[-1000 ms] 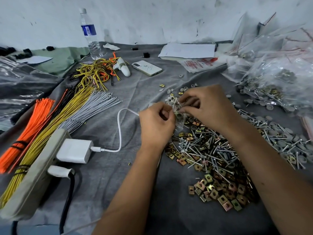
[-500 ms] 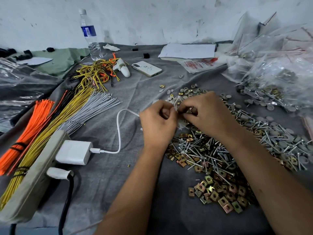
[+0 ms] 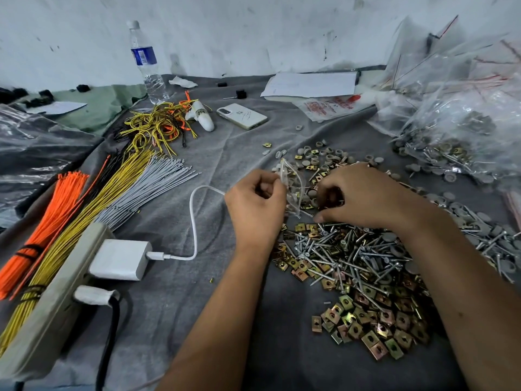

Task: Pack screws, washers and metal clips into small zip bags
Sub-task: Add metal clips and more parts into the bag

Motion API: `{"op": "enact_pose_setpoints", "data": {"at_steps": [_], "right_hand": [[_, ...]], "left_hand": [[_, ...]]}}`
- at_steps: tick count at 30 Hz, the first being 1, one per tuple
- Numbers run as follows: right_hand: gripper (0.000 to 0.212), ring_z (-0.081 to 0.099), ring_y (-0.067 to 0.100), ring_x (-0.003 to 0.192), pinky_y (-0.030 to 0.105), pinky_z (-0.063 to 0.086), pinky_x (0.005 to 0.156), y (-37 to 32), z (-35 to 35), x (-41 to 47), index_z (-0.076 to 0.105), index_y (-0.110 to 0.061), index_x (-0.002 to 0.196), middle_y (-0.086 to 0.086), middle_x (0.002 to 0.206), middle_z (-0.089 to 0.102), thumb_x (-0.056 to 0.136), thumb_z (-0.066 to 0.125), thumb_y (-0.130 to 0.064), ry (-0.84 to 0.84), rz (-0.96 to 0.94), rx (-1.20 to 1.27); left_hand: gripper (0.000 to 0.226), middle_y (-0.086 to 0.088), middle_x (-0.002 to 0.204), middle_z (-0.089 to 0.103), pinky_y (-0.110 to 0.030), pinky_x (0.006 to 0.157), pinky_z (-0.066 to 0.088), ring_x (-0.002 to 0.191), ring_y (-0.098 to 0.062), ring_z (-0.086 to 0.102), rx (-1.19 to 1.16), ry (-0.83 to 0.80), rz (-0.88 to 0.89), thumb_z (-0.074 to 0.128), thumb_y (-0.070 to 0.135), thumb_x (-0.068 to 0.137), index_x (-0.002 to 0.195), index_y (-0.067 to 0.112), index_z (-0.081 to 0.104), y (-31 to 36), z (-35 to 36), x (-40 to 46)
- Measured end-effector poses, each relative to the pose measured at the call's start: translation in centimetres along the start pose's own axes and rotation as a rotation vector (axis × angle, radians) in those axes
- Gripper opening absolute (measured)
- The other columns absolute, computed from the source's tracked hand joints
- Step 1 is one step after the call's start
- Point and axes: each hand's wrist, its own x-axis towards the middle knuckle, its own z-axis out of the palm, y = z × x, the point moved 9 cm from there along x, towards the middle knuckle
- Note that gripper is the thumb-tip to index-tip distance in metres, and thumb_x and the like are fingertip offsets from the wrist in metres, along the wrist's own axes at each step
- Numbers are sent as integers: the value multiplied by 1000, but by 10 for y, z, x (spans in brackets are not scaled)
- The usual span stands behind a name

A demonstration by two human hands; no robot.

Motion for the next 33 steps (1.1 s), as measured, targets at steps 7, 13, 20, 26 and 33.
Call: {"op": "enact_pose_setpoints", "data": {"at_steps": [7,13,20,26,33], "right_hand": [[17,63,2,72,25,46,63,-1,5,-2,74,-31,79,-16,76,66,80,82,-47,-18,67,6],[31,63,17,83,32,50,72,-5,-8,-7,64,-30,90,-6,90,67,76,86,-45,224,97,-45],[36,54,13,94,33,47,82,-13,2,-3,67,-39,108,-8,100,55,77,83,-49,180,13,-19],[17,57,14,92,29,48,83,-6,1,-2,74,-32,100,-7,99,55,84,82,-31,178,45,-27],[12,60,17,100,39,54,89,-11,-1,-4,76,-25,104,-4,104,60,94,70,-29,228,-2,-63]], "left_hand": [[14,5,59,59,-27,55,44,54,-9,52,22,3,-19,67,8,84,77,17,75,-1,0,1],[14,5,59,59,-29,55,45,55,-10,52,9,4,-35,67,9,84,77,19,75,-3,-1,0],[14,2,59,63,-26,55,46,54,-6,54,-16,98,-30,66,7,83,76,16,74,1,-9,-2],[14,-3,63,66,-26,54,49,55,-6,56,-16,102,-25,67,5,84,77,15,73,2,-12,-1],[18,14,55,59,-17,49,40,50,1,50,2,38,2,66,8,82,74,22,73,4,-4,-2]]}}
